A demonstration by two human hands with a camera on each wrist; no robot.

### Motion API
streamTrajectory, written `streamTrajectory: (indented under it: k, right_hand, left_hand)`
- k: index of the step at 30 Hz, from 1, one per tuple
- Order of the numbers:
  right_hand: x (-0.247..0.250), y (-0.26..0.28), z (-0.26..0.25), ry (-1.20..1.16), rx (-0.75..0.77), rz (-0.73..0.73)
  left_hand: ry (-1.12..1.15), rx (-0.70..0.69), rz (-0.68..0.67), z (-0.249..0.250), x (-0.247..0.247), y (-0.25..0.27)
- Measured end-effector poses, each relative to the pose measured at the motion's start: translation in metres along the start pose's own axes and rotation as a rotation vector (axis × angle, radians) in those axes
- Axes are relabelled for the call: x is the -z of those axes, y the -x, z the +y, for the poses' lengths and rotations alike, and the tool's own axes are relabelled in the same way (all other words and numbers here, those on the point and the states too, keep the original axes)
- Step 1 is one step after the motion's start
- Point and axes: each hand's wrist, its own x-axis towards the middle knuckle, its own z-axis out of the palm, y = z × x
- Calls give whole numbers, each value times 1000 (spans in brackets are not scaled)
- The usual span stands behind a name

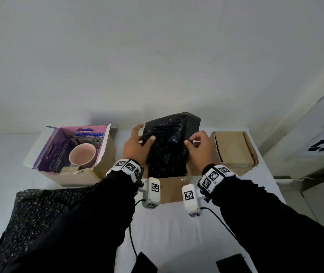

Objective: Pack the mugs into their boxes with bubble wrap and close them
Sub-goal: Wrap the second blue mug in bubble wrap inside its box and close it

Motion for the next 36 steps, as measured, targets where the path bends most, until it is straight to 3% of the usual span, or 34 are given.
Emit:
streamTrajectory:
  k: [3,9,13,15,18,22,24,28,31,33,36]
  right_hand:
    - [1,2,-3,-6,125,-63]
    - [-11,3,10,235,220,-232]
    - [-10,9,3,563,299,-187]
    - [-9,11,-4,681,302,-112]
    - [-15,9,-3,470,320,-85]
    - [-24,8,2,85,289,-208]
    - [-24,8,2,15,283,-240]
    - [-21,4,2,-6,307,-282]
    - [-17,5,-2,-13,335,-264]
    - [-16,5,-5,-16,346,-234]
    - [-19,4,-1,107,341,-236]
  left_hand:
    - [-57,-44,27,-3,-4,-4]
    - [-747,-239,-207,-4,1,-4]
    - [-882,-219,-296,-1,3,-1]
    - [-877,-168,-318,1,3,-1]
    - [-836,-124,-321,1,3,-4]
    - [-307,-146,-169,2,1,1]
    - [-38,-143,-74,5,-2,5]
    - [191,-95,-81,-3,-3,3]
    - [109,-173,76,-6,-2,0]
    - [-14,-304,180,-6,-2,-3]
    - [-245,-501,155,-4,0,-1]
